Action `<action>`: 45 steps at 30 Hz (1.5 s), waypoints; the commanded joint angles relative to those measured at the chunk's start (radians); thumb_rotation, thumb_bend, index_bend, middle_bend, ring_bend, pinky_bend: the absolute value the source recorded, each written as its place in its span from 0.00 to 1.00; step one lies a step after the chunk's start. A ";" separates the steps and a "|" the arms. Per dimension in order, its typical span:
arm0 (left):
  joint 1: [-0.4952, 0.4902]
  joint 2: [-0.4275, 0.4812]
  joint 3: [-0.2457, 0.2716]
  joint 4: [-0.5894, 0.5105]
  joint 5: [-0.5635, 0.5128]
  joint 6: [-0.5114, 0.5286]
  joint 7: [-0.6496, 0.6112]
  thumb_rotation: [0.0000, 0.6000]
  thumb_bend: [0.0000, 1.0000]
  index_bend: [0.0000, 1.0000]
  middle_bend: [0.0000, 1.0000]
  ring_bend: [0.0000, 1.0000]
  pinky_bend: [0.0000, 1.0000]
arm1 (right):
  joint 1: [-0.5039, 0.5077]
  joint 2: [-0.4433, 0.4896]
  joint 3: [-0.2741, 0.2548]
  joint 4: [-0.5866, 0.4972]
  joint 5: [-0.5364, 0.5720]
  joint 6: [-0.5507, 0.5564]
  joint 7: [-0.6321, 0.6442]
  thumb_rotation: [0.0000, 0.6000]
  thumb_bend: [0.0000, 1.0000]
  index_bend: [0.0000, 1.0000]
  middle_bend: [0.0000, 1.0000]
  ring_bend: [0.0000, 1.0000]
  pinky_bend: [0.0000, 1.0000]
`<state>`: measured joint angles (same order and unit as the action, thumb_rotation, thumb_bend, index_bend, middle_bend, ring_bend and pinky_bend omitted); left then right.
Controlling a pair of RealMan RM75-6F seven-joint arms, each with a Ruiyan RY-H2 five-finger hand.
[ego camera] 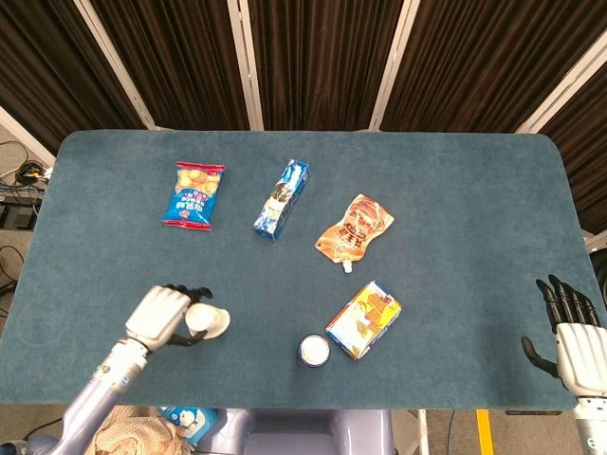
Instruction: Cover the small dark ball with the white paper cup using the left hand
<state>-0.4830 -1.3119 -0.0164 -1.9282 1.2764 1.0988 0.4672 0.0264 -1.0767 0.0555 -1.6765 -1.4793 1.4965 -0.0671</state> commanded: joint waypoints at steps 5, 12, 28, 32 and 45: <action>-0.005 -0.037 0.015 0.002 -0.021 -0.005 0.052 1.00 0.29 0.29 0.46 0.40 0.46 | -0.001 0.001 0.001 0.000 -0.001 0.003 0.003 1.00 0.34 0.00 0.00 0.00 0.09; -0.004 -0.030 0.020 -0.002 -0.034 0.005 0.071 1.00 0.29 0.29 0.46 0.40 0.46 | 0.000 0.001 0.001 0.001 -0.002 0.003 0.002 1.00 0.34 0.00 0.00 0.00 0.09; -0.010 -0.043 0.019 0.056 -0.084 -0.003 0.078 1.00 0.25 0.22 0.37 0.33 0.38 | -0.001 0.000 0.001 0.000 0.000 0.002 -0.001 1.00 0.34 0.00 0.00 0.00 0.09; -0.016 -0.041 0.024 0.060 -0.112 -0.020 0.087 1.00 0.16 0.12 0.18 0.17 0.25 | -0.001 0.001 0.000 -0.001 -0.001 0.002 -0.002 1.00 0.34 0.00 0.00 0.00 0.09; 0.029 0.035 0.027 0.004 0.000 0.067 -0.035 1.00 0.12 0.00 0.00 0.00 0.08 | -0.001 0.003 0.000 -0.001 0.001 0.001 -0.001 1.00 0.34 0.00 0.00 0.00 0.09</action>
<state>-0.4713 -1.2999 0.0078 -1.9103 1.2447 1.1362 0.4583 0.0252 -1.0733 0.0556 -1.6781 -1.4781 1.4973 -0.0684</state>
